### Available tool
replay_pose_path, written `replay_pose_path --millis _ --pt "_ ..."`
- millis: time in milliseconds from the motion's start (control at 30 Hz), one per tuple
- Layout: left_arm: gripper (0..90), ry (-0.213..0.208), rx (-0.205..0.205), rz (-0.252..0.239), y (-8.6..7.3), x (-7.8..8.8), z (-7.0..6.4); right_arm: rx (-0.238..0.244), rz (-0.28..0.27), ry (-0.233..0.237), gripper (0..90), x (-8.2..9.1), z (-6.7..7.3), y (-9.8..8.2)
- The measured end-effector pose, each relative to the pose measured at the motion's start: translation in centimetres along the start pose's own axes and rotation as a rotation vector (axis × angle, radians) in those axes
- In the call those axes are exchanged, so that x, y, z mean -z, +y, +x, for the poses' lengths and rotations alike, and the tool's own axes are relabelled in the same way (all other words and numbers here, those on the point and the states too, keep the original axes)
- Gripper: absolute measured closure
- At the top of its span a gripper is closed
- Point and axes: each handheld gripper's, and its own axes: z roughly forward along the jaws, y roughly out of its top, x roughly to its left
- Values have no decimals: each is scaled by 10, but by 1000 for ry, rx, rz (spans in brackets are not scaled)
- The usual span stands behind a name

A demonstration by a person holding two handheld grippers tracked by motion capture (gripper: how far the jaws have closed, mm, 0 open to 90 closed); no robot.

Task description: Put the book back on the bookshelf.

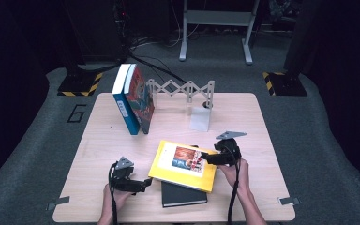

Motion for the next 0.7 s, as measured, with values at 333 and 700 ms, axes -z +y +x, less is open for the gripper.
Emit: replay_pose_path --millis 333,700 --pt "0 0 17 8 6 -8 5 -70 85 70 392 -20 -9 -10" --pt "0 31 49 13 21 -20 13 -81 73 68 440 -6 1 -27"
